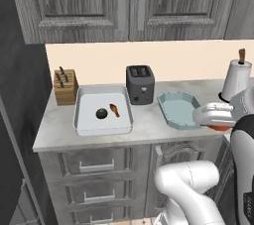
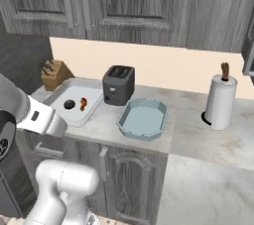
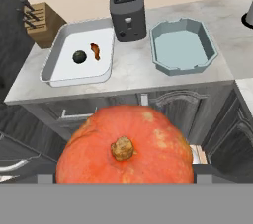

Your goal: Place one squash and one chicken drumstick in each tupperware on the nearby counter, to pack two identical lunches.

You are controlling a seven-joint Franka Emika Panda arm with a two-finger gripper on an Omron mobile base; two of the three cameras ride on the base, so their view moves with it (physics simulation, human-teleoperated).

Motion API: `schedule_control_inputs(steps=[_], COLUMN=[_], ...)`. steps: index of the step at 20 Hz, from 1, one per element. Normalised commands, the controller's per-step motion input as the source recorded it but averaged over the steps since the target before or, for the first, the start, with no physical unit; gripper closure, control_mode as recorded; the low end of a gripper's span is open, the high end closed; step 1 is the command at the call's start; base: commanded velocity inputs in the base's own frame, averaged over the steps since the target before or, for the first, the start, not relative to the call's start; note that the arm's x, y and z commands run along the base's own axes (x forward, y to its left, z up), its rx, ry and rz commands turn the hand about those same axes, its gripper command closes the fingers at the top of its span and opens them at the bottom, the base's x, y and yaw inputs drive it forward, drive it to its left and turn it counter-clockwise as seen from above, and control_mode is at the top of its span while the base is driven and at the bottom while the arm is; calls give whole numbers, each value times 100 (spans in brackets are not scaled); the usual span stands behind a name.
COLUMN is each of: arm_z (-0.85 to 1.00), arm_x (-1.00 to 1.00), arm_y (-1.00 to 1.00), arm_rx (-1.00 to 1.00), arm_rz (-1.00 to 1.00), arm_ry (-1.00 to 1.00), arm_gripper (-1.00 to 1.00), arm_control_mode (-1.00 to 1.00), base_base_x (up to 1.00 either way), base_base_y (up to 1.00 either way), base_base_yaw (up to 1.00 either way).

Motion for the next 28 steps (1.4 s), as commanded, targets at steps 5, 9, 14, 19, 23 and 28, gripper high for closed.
schedule_control_inputs(steps=[5, 9, 14, 19, 23, 28], arm_z=[0, -78, -66, -36, -22, -27], arm_x=[0, 7, 26, 88, 100, 98], arm_y=[0, -47, -65, -41, -44, -40], arm_rx=[0, 0, 0, 0, 0, 0], arm_rz=[0, 0, -2, -2, -2, 0], arm_ry=[0, 6, 9, 10, 14, 13], arm_gripper=[100, 100, 100, 100, 100, 100], arm_control_mode=[100, -100, -100, -100, -100, -100], base_base_x=[26, 0, 0, 0, 0, 0], base_base_y=[-17, 0, 0, 0, 0, 0], base_base_yaw=[0, 0, 0, 0, 0, 0])
